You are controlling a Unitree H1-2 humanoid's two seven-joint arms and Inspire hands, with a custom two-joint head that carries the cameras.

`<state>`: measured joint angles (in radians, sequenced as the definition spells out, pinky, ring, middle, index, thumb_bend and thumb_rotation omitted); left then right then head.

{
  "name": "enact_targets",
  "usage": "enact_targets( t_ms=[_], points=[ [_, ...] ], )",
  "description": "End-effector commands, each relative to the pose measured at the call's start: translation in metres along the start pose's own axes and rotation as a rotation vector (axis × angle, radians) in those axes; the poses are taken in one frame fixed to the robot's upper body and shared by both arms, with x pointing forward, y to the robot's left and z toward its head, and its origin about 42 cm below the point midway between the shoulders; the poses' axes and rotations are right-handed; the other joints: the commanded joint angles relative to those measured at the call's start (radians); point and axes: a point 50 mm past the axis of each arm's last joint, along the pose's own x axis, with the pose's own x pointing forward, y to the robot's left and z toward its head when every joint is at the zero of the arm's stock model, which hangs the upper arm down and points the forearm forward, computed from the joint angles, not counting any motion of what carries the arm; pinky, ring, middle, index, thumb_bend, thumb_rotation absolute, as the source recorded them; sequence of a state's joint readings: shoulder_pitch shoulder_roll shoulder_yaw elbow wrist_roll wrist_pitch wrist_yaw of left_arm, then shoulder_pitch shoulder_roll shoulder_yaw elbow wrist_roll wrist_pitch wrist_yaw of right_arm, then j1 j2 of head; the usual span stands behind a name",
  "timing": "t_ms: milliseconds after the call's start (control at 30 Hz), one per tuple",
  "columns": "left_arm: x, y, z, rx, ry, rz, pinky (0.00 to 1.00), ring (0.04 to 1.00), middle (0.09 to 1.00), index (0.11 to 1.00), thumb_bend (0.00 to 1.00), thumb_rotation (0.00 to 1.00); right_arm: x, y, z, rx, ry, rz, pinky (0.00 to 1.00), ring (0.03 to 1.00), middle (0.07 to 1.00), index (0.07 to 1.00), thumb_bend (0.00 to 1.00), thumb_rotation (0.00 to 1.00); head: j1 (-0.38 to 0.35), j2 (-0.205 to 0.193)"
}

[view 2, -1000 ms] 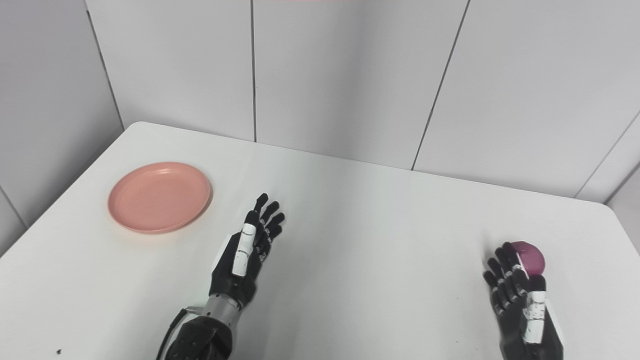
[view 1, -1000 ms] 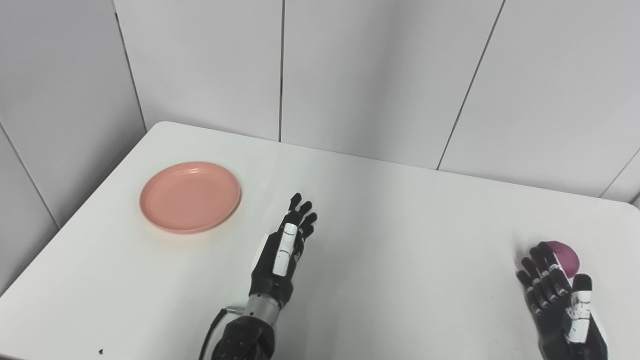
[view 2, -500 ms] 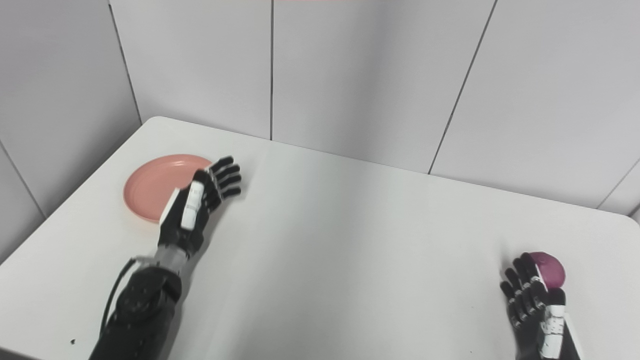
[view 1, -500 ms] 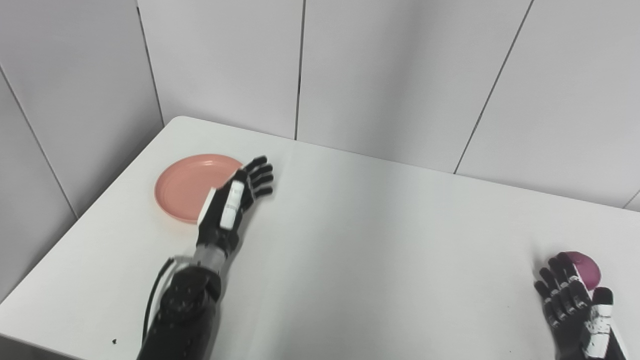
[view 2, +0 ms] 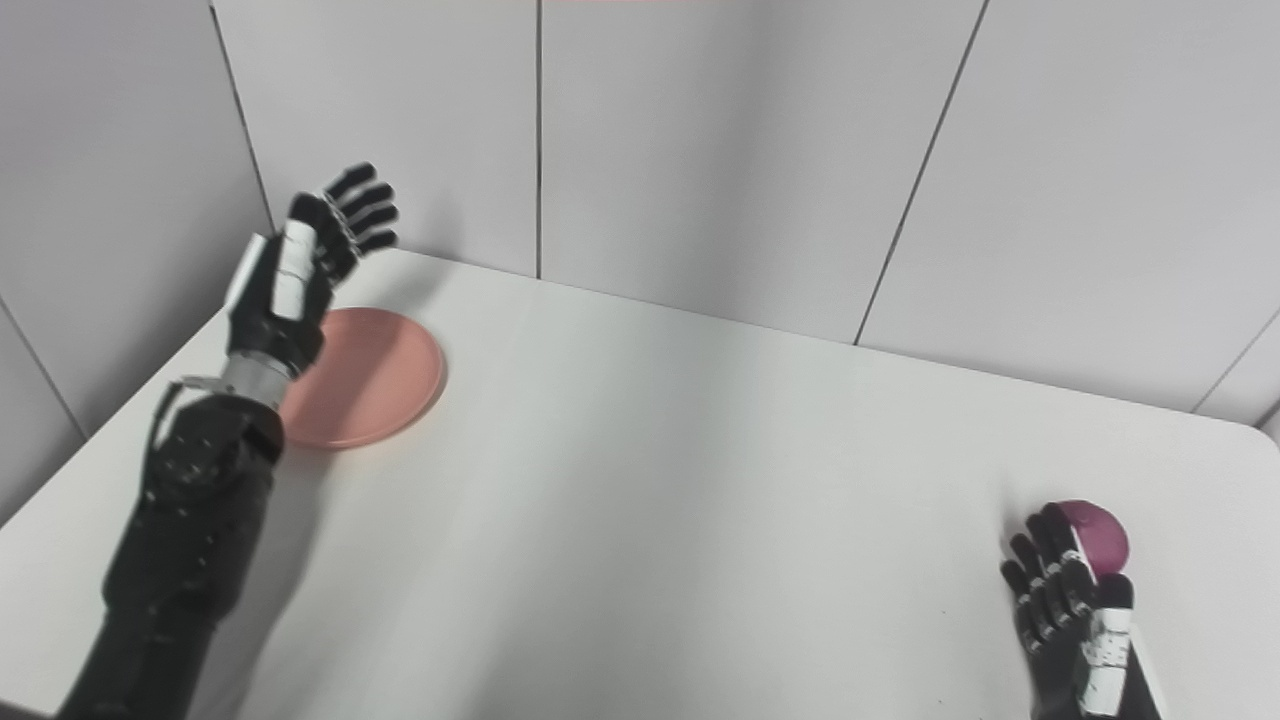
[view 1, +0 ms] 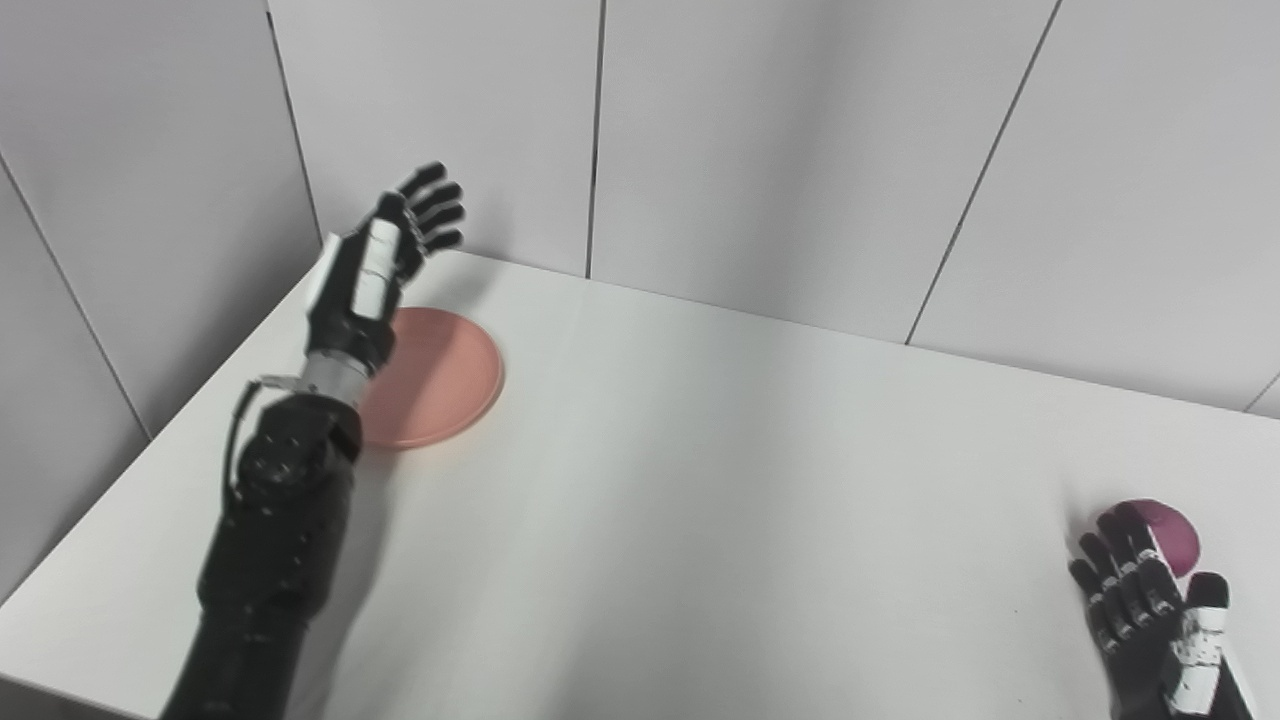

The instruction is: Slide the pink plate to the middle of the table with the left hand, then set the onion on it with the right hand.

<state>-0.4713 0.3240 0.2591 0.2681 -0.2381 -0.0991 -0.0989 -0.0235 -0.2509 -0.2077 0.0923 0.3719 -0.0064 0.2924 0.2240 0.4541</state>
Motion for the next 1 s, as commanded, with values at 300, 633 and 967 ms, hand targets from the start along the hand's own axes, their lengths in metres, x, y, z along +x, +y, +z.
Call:
enact_targets(
  t_ms=[300,633,967],
  points=[
    [0.063,0.054,0.033,0.099,-0.074,0.11,0.81,0.83,0.831,0.824,0.87,0.93,-0.034,0.008,-0.05,0.085,0.143,-0.05,1.0,1.0,1.0,1.0,0.85,1.0,0.004,-0.007],
    [0.075,0.088,0.021,0.15,-0.006,0.184,0.86,0.834,0.823,0.825,0.85,0.92,-0.034,0.007,-0.051,0.086,0.142,-0.045,1.0,1.0,1.0,1.0,0.86,1.0,0.007,-0.011],
    [0.071,0.1,0.003,0.115,0.049,0.222,0.86,0.851,0.829,0.819,0.82,0.89,-0.034,0.007,-0.051,0.082,0.142,-0.047,1.0,1.0,1.0,1.0,0.88,1.0,0.008,-0.007]
  ],
)
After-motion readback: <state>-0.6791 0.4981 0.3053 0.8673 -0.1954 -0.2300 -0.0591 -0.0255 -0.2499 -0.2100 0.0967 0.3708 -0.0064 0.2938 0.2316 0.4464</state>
